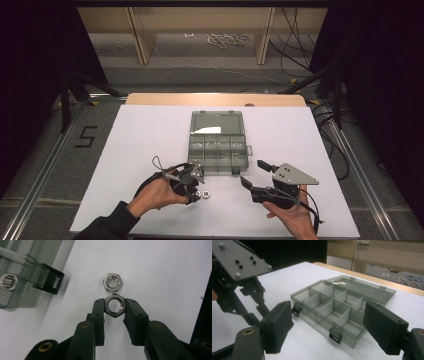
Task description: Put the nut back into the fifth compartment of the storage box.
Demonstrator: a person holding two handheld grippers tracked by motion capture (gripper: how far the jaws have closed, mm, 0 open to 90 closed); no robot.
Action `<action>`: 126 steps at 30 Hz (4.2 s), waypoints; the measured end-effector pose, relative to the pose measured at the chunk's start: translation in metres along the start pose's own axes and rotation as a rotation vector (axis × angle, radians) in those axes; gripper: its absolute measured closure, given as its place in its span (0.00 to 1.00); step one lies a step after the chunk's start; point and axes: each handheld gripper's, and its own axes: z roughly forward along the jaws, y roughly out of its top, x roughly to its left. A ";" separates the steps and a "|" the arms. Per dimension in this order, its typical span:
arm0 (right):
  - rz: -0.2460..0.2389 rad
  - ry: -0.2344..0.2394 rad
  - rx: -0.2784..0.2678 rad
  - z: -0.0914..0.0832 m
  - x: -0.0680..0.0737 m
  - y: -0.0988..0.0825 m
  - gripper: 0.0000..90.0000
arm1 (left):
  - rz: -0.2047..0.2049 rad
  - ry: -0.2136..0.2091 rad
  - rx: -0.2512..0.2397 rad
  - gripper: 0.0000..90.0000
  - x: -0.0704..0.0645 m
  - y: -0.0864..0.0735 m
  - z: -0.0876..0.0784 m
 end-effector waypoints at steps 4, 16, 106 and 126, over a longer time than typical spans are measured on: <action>-0.001 0.001 -0.002 0.000 0.000 0.000 0.26 | -0.004 0.017 -0.017 0.78 0.006 0.000 -0.008; -0.008 -0.016 0.018 0.000 -0.001 0.000 0.24 | -0.028 0.058 -0.083 0.78 0.017 0.004 -0.028; 0.003 -0.013 0.000 0.001 -0.001 -0.001 0.22 | -0.054 0.057 -0.185 0.44 0.026 0.021 -0.014; -0.008 -0.012 0.014 0.000 -0.002 0.000 0.22 | 0.032 0.004 -0.056 0.43 -0.001 0.015 0.023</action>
